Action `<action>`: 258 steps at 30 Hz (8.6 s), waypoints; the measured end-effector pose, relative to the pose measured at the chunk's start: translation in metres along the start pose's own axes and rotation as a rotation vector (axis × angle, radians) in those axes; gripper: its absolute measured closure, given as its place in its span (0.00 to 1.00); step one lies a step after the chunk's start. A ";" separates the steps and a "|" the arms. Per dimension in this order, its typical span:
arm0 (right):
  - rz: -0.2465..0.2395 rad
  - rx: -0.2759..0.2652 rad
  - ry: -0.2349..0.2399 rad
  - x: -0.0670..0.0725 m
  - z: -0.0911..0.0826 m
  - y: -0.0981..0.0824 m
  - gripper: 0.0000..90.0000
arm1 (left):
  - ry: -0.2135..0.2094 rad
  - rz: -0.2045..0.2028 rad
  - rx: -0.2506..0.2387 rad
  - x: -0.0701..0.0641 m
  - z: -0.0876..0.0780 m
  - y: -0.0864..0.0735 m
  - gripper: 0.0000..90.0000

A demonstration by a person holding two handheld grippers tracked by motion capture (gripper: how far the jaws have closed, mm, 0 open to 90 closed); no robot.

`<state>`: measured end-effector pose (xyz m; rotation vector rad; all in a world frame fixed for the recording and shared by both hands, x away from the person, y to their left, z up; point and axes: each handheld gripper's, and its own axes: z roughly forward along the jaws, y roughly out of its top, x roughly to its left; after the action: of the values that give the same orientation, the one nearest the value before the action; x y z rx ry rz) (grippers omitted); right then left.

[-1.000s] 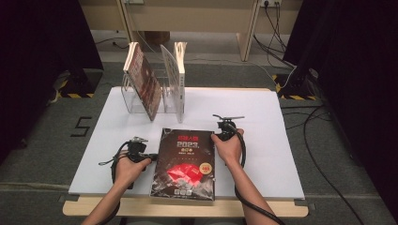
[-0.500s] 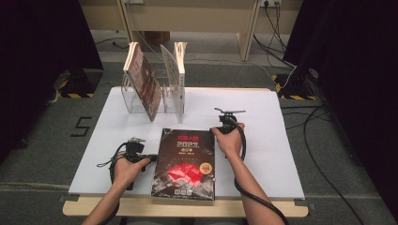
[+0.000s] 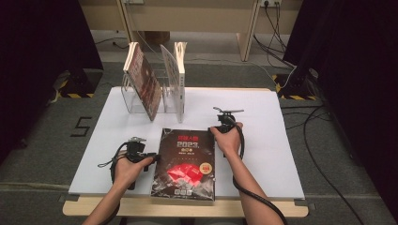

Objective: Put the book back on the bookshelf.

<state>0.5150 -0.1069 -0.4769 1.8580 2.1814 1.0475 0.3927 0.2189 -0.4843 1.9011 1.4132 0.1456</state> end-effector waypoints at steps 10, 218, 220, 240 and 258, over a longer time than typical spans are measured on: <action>-0.007 0.003 -0.004 0.002 0.001 0.001 0.70 | 0.032 0.056 0.014 -0.004 0.002 0.000 0.79; -0.300 -0.677 0.318 0.195 -0.153 0.035 0.97 | -0.035 0.157 -0.538 -0.106 -0.107 0.089 0.44; -0.304 -0.677 0.313 0.196 -0.153 0.036 0.97 | -0.023 0.166 -0.538 -0.108 -0.106 0.092 0.44; -0.332 -0.679 0.269 0.199 -0.154 0.035 0.97 | 0.126 0.214 -0.502 -0.123 -0.086 0.106 0.50; -0.383 -0.633 0.317 0.212 -0.150 0.031 0.93 | 0.143 0.187 -0.501 -0.117 -0.103 0.086 0.84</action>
<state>0.4142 0.0193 -0.2709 1.0151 1.8963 1.7518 0.3632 0.1590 -0.3196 1.6169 1.1490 0.6726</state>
